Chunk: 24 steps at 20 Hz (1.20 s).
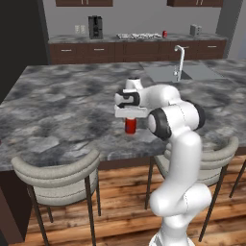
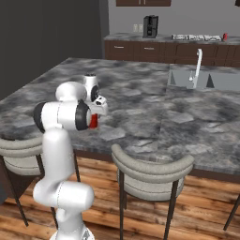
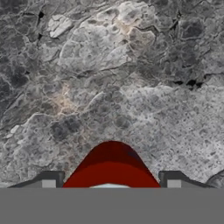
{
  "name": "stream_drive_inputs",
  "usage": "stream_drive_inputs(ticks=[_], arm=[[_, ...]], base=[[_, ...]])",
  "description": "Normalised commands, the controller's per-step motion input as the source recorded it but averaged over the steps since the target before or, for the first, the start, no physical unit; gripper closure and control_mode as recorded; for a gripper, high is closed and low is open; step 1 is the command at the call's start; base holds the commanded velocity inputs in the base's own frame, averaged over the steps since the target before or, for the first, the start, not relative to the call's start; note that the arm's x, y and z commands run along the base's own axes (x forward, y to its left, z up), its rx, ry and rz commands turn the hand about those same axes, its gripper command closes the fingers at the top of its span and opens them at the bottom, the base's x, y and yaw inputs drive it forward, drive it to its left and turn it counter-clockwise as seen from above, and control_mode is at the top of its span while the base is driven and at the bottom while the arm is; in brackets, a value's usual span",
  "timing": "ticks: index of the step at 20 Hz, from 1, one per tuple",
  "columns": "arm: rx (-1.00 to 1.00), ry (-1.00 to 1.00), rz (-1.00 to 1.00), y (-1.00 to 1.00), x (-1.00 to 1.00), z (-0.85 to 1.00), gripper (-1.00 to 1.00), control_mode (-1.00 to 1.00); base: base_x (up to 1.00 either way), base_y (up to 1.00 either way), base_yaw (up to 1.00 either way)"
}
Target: Four empty soda cans are scattered around the kitchen. Gather all the cans and cluster them next to the stove for recycling.
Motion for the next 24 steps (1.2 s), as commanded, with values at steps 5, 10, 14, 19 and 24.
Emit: stream_drive_inputs(ticks=[5, 10, 14, 19, 24], arm=[[0.03, -0.01, -0.03, 0.0, -0.86, 0.06, 1.0, -1.0], [0.01, -0.03, -0.02, -0.01, -1.0, 0.06, 1.0, -1.0], [0.01, 0.0, -0.02, 0.0, -1.0, 0.14, 1.0, -1.0], [0.01, 0.0, -0.03, 0.0, -0.93, -0.01, 1.0, -1.0], [0.0, 0.01, 0.0, 0.06, -0.1, -0.04, 1.0, -1.0]], base=[[0.0, 0.0, 0.0], [0.0, 0.0, 0.0], [0.0, 0.0, 0.0], [0.0, 0.0, 0.0], [0.0, 0.0, 0.0]])
